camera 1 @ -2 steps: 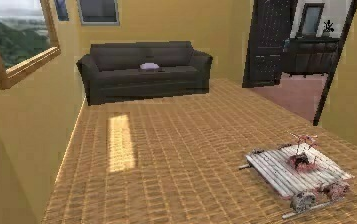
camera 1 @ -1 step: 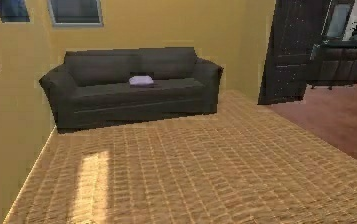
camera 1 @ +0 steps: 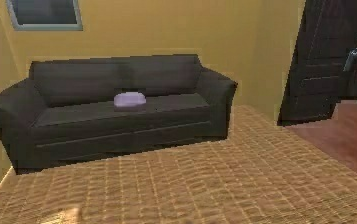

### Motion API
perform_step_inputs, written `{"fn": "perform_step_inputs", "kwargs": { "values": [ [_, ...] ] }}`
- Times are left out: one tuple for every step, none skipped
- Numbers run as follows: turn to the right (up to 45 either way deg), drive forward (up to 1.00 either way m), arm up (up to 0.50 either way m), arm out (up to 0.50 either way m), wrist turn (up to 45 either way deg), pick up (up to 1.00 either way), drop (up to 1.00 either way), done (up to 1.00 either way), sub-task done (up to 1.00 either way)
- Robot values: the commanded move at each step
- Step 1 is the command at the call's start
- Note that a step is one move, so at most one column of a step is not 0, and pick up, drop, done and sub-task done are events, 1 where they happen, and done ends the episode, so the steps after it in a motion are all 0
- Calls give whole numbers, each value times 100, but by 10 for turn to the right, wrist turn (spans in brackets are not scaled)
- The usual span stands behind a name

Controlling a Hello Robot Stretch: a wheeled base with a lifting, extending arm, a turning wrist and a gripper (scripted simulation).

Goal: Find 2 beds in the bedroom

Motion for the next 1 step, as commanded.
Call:
{"fn": "perform_step_inputs", "kwargs": {
  "values": [
    [300, 0, 0, 0, 0, 0, 0, 0, 0]
  ]
}}
